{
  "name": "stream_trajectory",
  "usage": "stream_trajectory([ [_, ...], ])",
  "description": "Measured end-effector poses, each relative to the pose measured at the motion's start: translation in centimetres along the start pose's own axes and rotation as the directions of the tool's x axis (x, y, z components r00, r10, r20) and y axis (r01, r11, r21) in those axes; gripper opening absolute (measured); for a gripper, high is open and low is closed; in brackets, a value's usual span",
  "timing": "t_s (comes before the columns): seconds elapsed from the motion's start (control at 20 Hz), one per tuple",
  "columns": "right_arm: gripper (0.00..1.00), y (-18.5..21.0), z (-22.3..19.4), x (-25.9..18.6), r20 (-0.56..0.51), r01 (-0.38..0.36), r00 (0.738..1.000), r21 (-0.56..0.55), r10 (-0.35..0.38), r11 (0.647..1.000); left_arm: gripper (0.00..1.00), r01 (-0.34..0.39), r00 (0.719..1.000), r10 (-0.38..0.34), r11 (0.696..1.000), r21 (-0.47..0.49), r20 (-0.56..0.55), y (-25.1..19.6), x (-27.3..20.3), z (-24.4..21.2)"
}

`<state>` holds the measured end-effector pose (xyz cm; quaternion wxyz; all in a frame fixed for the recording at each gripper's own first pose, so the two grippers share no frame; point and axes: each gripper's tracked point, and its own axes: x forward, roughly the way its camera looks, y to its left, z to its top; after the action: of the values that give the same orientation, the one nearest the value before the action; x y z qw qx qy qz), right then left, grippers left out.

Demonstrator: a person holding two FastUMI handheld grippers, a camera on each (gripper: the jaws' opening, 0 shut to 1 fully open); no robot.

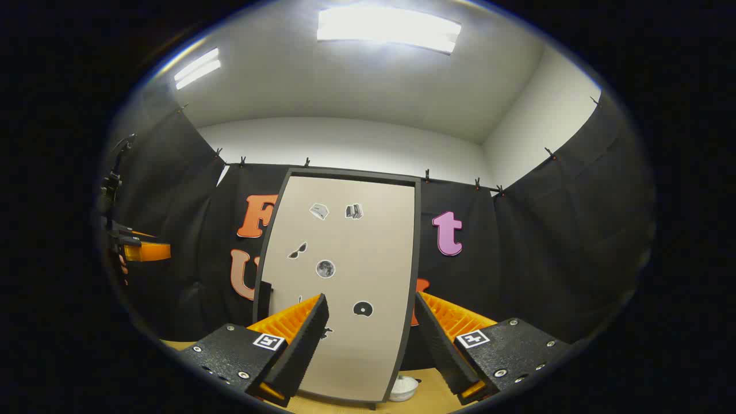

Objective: Open the cabinet door with the right hand, grasp the bottle in the cabinet with the left hand and place it on the coaster, then close the cabinet door with the right hand.

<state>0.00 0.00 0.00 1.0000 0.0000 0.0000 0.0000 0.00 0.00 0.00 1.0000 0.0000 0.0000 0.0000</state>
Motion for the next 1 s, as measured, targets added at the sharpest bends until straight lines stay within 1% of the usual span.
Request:
stream_trajectory([
  [0.05, 0.93, 0.4, -0.2, 0.2, -0.009, -0.014, 1.0, 0.014, 0.014, 1.0, 0.93, -0.005, 1.0, 0.005, 1.0, 0.006, 0.0, 0.2, 0.1, 0.0],
  [0.1, 0.93, 0.9, -0.5, 0.3, -0.019, -0.027, 0.999, 0.029, 0.027, 0.999, 0.95, -0.005, 1.0, 0.005, 1.0, 0.005, -0.001, 0.1, 0.1, 0.1],
  [0.25, 0.94, 1.9, -1.6, 1.1, -0.054, -0.054, 0.997, 0.051, 0.057, 0.997, 0.95, -0.001, 1.0, 0.001, 1.0, -0.003, -0.017, 0.1, 0.1, -0.5],
  [0.4, 0.94, 2.8, -2.3, 2.0, -0.069, -0.06, 0.996, 0.042, 0.063, 0.997, 0.94, 0.005, 1.0, -0.005, 1.0, 0.018, -0.011, 0.5, 0.2, -0.8],
  [0.45, 0.94, 3.3, -2.4, 2.3, -0.071, -0.063, 0.995, 0.042, 0.066, 0.997, 0.95, 0.002, 1.0, -0.002, 1.0, 0.019, -0.009, 0.6, 0.1, -0.8],
  [0.6, 0.94, 4.9, -2.7, 3.1, -0.078, -0.083, 0.993, 0.052, 0.087, 0.995, 0.94, -0.008, 1.0, 0.008, 1.0, 0.029, 0.001, 1.6, 0.0, -0.7],
  [0.85, 0.93, 7.5, -3.3, 4.6, -0.085, -0.111, 0.99, 0.053, 0.115, 0.992, 0.96, -0.036, 0.999, 0.036, 0.998, 0.045, -0.007, 3.7, -0.1, -1.3],
  [1.0, 0.93, 9.5, -4.0, 5.6, -0.095, -0.133, 0.986, 0.063, 0.138, 0.989, 0.94, -0.056, 0.998, 0.056, 0.997, 0.05, -0.012, 5.2, -0.1, -1.7],
])
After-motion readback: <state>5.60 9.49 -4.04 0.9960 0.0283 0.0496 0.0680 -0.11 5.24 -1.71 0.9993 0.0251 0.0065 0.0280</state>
